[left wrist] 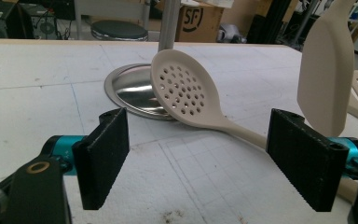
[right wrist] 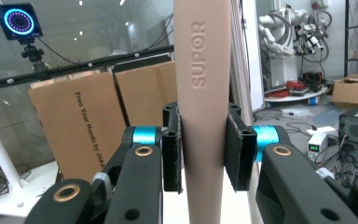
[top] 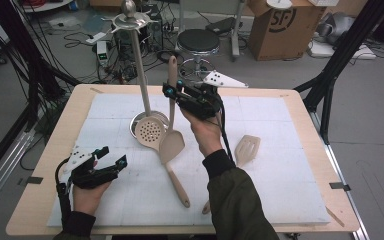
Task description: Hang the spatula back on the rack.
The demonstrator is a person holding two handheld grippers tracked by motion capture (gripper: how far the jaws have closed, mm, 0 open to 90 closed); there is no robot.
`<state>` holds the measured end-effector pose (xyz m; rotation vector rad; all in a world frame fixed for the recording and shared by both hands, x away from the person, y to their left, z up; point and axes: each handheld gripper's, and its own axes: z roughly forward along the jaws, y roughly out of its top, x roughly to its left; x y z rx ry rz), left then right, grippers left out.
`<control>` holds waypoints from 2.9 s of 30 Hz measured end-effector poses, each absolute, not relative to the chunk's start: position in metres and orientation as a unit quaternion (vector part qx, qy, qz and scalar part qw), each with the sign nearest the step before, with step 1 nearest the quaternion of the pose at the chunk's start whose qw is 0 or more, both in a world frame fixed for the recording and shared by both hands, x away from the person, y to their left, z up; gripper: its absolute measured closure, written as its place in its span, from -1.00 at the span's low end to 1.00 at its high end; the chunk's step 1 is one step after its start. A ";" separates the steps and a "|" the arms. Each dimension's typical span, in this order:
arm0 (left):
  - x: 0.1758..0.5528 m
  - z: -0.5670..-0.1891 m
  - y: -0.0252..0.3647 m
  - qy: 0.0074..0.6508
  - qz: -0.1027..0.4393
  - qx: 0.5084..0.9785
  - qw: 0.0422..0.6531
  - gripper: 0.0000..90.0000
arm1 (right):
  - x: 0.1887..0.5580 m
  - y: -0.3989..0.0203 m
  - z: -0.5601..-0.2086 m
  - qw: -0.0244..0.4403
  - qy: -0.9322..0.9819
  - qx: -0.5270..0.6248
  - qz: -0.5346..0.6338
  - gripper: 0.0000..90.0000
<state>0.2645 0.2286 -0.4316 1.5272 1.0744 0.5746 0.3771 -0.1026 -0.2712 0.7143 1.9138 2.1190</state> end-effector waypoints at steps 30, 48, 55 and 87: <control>0.265 -0.434 0.221 0.445 0.236 0.657 0.561 -0.51 | 0.397 -0.063 -0.248 0.094 0.616 0.228 0.748 0.59; 0.267 -0.437 0.219 0.441 0.235 0.661 0.559 -0.51 | 0.403 -0.045 -0.239 0.103 0.620 0.235 0.742 0.59; 0.269 -0.438 0.218 0.443 0.233 0.660 0.561 -0.51 | 0.406 -0.045 -0.239 0.107 0.622 0.241 0.737 0.59; 0.270 -0.439 0.220 0.447 0.231 0.654 0.565 -0.51 | 0.412 -0.035 -0.229 0.131 0.649 0.233 0.712 0.59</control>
